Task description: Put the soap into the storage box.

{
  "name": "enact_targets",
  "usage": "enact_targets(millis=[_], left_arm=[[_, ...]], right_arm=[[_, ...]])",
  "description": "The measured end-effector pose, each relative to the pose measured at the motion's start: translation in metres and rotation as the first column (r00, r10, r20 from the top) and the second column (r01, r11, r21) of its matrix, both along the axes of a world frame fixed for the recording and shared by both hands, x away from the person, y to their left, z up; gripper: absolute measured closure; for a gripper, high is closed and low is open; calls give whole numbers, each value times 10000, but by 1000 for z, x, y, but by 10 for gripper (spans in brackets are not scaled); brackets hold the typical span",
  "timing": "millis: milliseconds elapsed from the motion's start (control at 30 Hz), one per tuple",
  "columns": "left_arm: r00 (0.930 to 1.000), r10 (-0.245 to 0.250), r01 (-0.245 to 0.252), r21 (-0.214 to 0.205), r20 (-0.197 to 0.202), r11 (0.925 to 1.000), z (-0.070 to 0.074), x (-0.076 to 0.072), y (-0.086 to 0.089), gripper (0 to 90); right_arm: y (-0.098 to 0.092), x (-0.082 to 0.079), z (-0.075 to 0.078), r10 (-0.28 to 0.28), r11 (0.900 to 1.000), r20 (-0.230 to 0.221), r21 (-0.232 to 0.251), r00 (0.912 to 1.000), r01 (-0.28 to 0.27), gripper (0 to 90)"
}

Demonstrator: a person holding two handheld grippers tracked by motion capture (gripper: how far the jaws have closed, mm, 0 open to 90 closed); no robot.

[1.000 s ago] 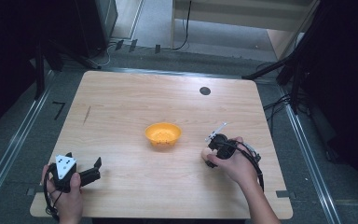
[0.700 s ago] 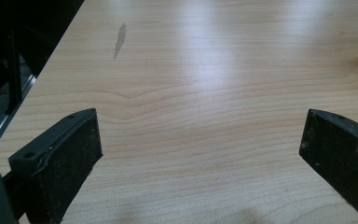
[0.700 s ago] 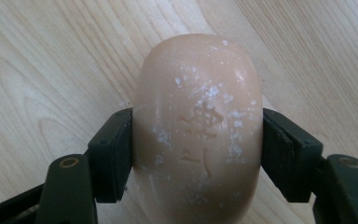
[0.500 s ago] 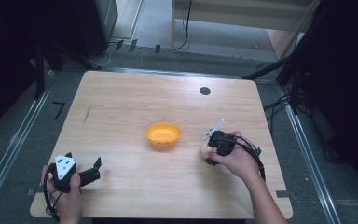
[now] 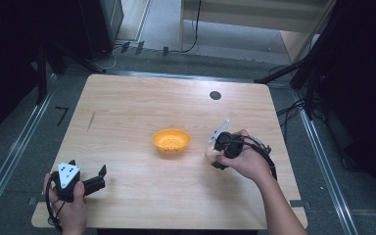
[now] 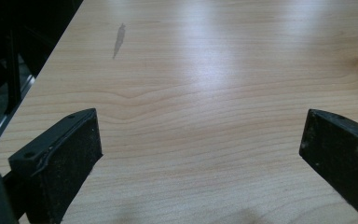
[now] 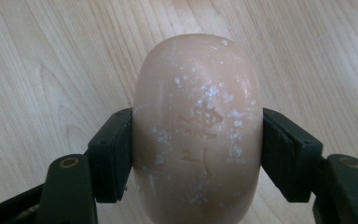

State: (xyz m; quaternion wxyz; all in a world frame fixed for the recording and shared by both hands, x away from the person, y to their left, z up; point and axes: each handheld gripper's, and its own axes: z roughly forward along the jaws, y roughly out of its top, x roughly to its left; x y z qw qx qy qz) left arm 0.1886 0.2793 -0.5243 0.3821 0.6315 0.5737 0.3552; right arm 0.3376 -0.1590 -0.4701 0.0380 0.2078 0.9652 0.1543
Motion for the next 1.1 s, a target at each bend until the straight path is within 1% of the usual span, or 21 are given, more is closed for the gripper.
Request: enact_targets(millis=[33,67,100,200,333,533,633,700,733,767,967,1033,1067,1100], left_arm=[[10000,-10,10,5,2,10000,0,0,0,0],[10000,-2,2,-1,-2,10000,0,0,0,0],[10000,0,0,17,-9,10000,0,0,0,0],[10000,-4,4,17,-7,10000,0,0,0,0],[10000,-25,25,0,-3,10000,0,0,0,0],[10000,-42,42,-1,-16,10000,0,0,0,0],[10000,-50,50,-4,-23,10000,0,0,0,0],[10000,-54,54,-11,-21,10000,0,0,0,0],[10000,-68,68,-32,-27,10000,0,0,0,0],[10000,-60,60,-42,-21,10000,0,0,0,0],[10000,-63,63,-89,-31,9999,0,-1,1,0],[10000,-40,40,-103,-26,9999,0,-1,1,0],[10000,-51,51,-96,-31,9999,0,-1,1,0],[10000,-66,66,-117,-33,9999,0,-1,1,0]], right_arm=[[1,1,2,4,10000,23,-46,10000,-4,334],[2,2,2,101,9999,42,81,9999,-101,334],[3,2,4,48,10000,-19,79,10000,-48,334],[6,4,9,329,9994,75,114,9994,-330,334],[9,8,13,561,9981,-35,248,9984,-560,334],[16,14,17,1009,9944,13,324,9949,-1009,334],[21,16,21,1230,9919,139,305,9923,-1233,334],[24,18,24,1289,9911,149,329,9915,-1293,334],[26,18,25,1315,9906,228,361,9911,-1323,334],[28,19,27,1305,9907,160,367,9913,-1311,334],[39,23,33,1631,9861,318,262,9861,-1640,334],[42,23,35,1661,9856,234,266,9858,-1667,334],[44,25,35,1773,9838,284,210,9837,-1780,333],[45,24,36,1692,9853,225,180,9853,-1696,334]])
